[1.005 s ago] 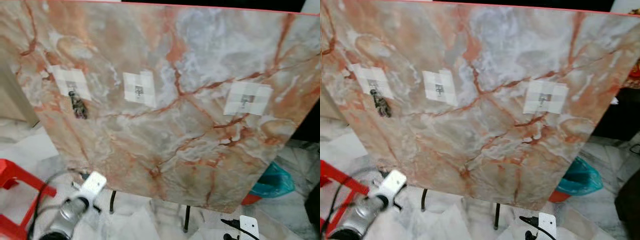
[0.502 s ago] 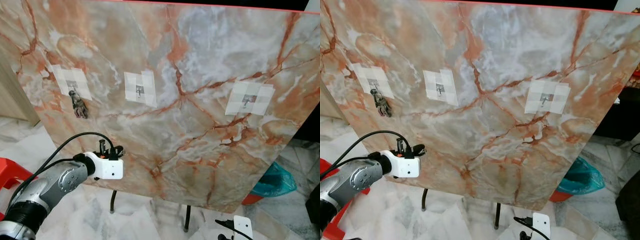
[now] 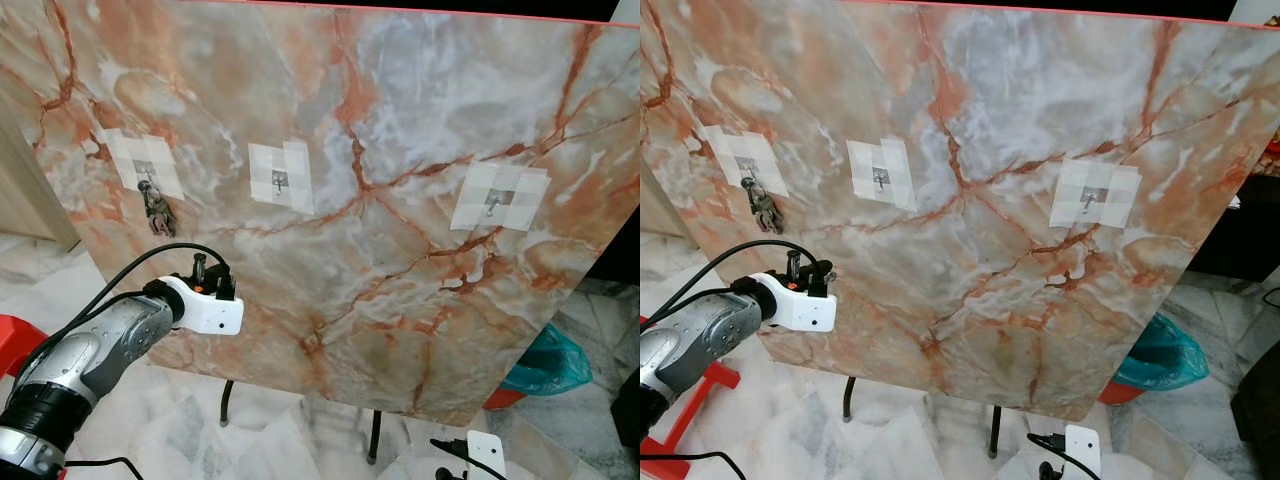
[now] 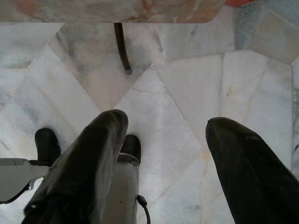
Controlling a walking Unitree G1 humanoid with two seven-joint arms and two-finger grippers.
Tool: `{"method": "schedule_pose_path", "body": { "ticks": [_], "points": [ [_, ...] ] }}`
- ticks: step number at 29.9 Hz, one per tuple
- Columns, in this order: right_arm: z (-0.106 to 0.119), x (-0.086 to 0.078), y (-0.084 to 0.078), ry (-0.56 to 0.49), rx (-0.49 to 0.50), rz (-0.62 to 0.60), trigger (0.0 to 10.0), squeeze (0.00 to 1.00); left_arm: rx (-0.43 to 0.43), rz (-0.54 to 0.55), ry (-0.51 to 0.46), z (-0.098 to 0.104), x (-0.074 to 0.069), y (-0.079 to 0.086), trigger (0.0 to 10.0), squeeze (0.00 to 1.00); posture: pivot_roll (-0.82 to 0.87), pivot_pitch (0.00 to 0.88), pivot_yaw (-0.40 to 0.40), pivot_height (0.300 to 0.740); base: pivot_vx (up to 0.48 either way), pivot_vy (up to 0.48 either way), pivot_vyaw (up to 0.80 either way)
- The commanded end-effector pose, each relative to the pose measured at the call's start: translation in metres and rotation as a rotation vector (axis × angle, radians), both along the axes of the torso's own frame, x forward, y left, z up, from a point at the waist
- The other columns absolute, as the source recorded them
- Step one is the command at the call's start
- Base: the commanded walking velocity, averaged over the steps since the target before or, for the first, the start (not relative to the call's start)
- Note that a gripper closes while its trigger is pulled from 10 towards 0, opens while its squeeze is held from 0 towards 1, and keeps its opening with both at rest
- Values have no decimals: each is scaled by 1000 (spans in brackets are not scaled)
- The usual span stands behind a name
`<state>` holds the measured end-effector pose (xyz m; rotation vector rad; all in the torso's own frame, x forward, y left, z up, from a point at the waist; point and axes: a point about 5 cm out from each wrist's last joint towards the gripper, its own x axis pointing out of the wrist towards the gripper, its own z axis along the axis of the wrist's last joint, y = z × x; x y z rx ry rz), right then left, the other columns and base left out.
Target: Hang keys on a hook
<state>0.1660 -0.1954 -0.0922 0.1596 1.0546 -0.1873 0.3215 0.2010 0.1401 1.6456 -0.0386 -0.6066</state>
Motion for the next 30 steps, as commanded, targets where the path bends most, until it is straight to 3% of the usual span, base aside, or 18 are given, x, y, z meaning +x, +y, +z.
{"method": "schedule_pose_path", "body": {
  "ticks": [1,2,7,8,11,12,13,18,21,26,30],
  "points": [
    [2,3,-3,-10,-9,-1,10000,0,-61,20,-29,5,0,-3,10000,0,12,0,-49,740,0,0,0],
    [2,3,-3,-10,-9,-2,10000,0,-87,31,-33,5,0,-4,10000,0,12,0,-49,740,0,0,0],
    [2,3,-3,-14,-11,-1,10000,0,-385,153,-81,13,4,-9,10000,0,11,0,-55,740,0,0,0],
    [2,3,-3,-14,-11,-1,10000,0,-385,153,-81,13,4,-9,10000,0,11,0,-55,740,0,0,0],
    [2,4,-4,-16,-13,1,10000,0,-652,136,-100,22,0,-22,10000,0,12,0,-60,740,0,0,0],
    [2,4,-4,-16,-13,2,10000,0,-710,137,-99,24,-2,-23,10000,0,12,0,-60,740,0,0,0],
    [2,4,-4,-16,-13,2,10000,0,-710,137,-99,24,-2,-23,10000,0,12,0,-60,740,0,0,0],
    [2,3,-5,-18,-13,5,10000,0,-1091,173,-93,31,-8,-31,10000,0,14,0,-64,740,0,0,0],
    [2,3,-5,-18,-13,6,10000,0,-1139,176,-76,30,-10,-33,10000,0,14,0,-65,740,0,0,0],
    [3,4,-5,-23,-10,3,10000,0,-1417,274,-24,16,-16,-34,10000,0,18,0,-65,740,0,0,0],
    [3,4,-4,-29,-7,4,10000,0,-1431,287,2,8,-18,-42,10000,0,16,0,-66,740,0,0,0]
  ]
}}
